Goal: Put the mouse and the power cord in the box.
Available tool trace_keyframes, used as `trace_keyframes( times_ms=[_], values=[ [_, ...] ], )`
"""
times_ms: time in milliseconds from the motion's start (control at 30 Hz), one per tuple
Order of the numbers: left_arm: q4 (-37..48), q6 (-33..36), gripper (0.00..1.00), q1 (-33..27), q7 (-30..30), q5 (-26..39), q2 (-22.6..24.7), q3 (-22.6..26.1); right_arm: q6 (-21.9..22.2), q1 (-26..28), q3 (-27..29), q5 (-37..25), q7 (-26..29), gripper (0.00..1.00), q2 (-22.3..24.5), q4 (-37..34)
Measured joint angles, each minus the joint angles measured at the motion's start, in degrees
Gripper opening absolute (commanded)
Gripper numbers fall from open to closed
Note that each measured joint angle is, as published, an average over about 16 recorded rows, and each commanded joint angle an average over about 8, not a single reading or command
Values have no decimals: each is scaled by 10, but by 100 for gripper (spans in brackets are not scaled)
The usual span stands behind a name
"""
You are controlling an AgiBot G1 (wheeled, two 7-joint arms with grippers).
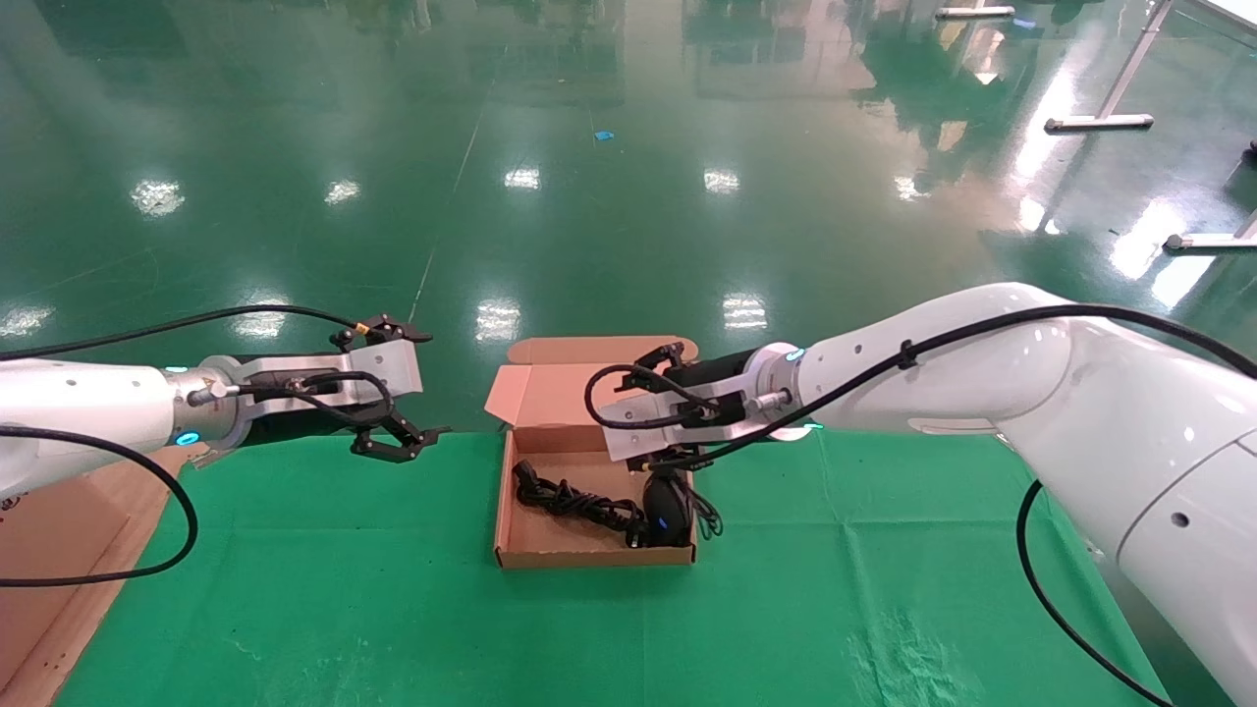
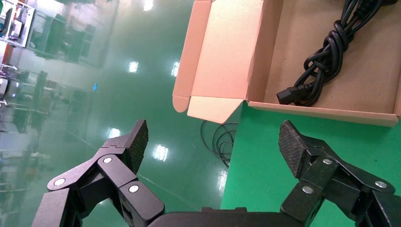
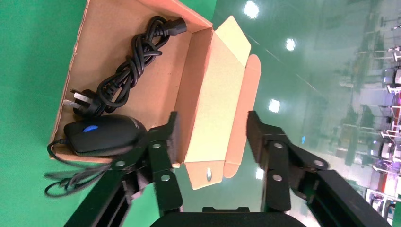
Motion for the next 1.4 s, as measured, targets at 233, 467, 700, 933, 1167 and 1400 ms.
trace_keyframes(
  times_ms=[233,467,700,933,1167,1400],
  values=[
    [-30,14,100,16,-24,-12,-13,-14,-19,-17,25,18,14,100,19,18],
    [-93,45,100,52,-75,-39,-41,-45,-59,-54,76,59,45,100,60,59],
    [-172,83,100,95,-138,-71,-75,-84,-109,-99,139,109,83,100,111,109],
    [-251,122,100,139,-201,-104,-110,-122,-159,-145,202,159,121,100,162,159],
    [-330,160,100,182,-264,-137,-145,-160,-208,-191,265,209,158,100,212,209],
    [-408,198,100,226,-327,-170,-179,-198,-258,-236,328,259,196,100,263,258]
  ],
)
